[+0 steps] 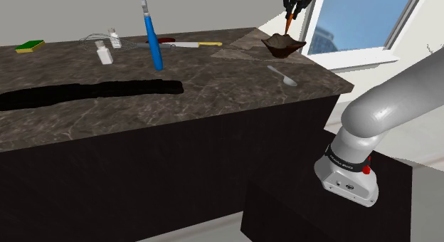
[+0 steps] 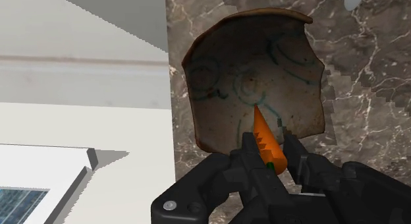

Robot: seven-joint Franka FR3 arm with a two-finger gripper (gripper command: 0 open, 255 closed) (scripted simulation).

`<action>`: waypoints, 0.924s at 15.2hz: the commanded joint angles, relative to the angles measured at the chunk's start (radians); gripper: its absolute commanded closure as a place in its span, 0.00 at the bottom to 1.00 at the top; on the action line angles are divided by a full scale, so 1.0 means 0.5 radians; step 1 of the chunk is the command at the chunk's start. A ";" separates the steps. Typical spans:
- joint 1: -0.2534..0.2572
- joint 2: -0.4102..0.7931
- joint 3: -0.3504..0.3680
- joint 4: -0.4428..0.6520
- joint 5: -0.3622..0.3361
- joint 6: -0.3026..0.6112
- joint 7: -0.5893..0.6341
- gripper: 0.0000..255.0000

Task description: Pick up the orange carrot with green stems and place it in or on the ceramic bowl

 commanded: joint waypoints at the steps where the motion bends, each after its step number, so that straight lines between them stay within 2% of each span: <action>1: 0.000 -0.001 0.000 -0.002 0.000 0.001 0.001 1.00; 3: 0.000 -0.001 0.000 -0.002 0.000 0.001 0.001 1.00; 4: 0.000 -0.001 0.000 -0.002 0.000 0.001 0.001 0.00; 9: 0.000 -0.001 0.000 -0.002 0.000 0.001 0.001 0.00; 13: 0.005 0.017 0.015 0.270 0.009 -0.254 -0.005 0.00; 14: 0.005 0.017 0.015 0.270 0.009 -0.254 -0.005 0.00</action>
